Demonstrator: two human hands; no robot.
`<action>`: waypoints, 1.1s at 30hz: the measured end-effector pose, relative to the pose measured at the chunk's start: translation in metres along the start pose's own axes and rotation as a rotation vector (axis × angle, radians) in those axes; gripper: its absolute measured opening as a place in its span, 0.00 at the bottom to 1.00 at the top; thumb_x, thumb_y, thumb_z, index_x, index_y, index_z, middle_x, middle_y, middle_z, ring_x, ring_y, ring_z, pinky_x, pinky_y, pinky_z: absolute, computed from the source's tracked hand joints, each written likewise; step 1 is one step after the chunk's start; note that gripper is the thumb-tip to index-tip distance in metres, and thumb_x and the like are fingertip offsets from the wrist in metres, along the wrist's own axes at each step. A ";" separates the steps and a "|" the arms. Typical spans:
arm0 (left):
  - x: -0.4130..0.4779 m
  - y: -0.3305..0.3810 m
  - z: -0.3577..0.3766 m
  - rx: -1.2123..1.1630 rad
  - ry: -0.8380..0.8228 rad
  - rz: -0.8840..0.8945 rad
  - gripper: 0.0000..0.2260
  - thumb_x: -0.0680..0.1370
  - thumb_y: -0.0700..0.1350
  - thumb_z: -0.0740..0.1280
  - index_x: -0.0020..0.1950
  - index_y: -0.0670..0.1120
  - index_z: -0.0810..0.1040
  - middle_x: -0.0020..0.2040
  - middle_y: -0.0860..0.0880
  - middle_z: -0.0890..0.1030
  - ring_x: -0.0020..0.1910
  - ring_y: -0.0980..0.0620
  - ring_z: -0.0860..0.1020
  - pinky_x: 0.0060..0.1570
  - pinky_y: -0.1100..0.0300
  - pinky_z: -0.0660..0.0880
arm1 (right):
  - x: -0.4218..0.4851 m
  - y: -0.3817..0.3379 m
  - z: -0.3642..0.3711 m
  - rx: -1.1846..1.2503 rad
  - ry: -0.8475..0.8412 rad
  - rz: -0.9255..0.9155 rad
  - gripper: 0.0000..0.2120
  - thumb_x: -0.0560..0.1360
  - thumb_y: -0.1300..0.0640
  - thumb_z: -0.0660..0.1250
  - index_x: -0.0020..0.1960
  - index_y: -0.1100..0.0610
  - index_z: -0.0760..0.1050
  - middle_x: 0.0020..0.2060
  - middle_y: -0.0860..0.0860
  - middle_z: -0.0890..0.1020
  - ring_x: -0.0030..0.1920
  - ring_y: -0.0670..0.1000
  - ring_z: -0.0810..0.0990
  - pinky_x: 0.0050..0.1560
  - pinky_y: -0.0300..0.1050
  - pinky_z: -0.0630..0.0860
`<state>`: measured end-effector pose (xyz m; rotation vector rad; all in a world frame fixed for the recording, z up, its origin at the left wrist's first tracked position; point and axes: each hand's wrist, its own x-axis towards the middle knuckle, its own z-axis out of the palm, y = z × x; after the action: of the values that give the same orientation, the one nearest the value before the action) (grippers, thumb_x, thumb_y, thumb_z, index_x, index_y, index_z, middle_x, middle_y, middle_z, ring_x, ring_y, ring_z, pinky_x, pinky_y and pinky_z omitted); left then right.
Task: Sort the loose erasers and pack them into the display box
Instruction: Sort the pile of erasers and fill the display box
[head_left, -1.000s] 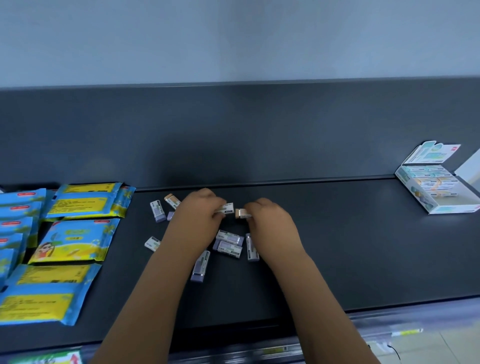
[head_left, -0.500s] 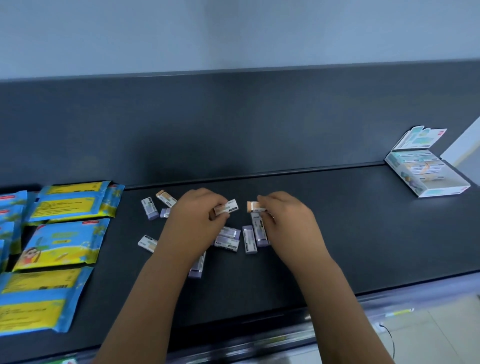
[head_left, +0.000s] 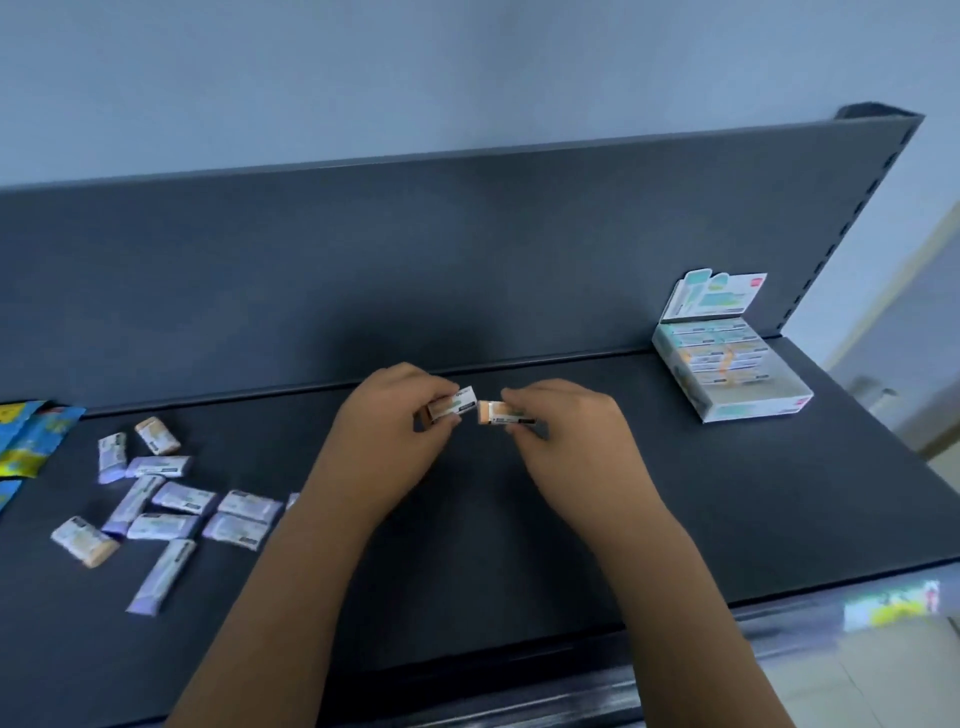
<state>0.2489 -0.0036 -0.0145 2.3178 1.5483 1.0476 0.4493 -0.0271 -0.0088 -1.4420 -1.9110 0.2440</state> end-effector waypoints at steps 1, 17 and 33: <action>0.005 0.015 0.013 0.003 0.008 -0.010 0.12 0.72 0.41 0.76 0.54 0.49 0.84 0.46 0.56 0.79 0.47 0.54 0.77 0.51 0.53 0.76 | 0.001 0.015 -0.013 0.008 -0.021 -0.010 0.15 0.71 0.63 0.72 0.57 0.55 0.84 0.49 0.49 0.85 0.50 0.51 0.82 0.52 0.50 0.79; 0.073 0.194 0.156 -0.081 0.067 -0.219 0.08 0.73 0.44 0.74 0.51 0.53 0.84 0.44 0.57 0.82 0.46 0.54 0.79 0.49 0.49 0.77 | 0.010 0.185 -0.159 -0.014 -0.107 0.093 0.13 0.75 0.59 0.69 0.59 0.53 0.83 0.55 0.51 0.83 0.56 0.53 0.78 0.59 0.46 0.74; 0.104 0.214 0.198 0.073 -0.109 -0.199 0.12 0.76 0.44 0.71 0.59 0.52 0.83 0.55 0.55 0.81 0.55 0.52 0.73 0.52 0.59 0.71 | 0.018 0.239 -0.169 -0.038 -0.068 0.225 0.16 0.75 0.59 0.70 0.62 0.51 0.82 0.57 0.49 0.82 0.56 0.51 0.78 0.60 0.44 0.74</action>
<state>0.5556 0.0367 -0.0090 2.1698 1.7568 0.8170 0.7373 0.0303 -0.0084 -1.6958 -1.8141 0.3676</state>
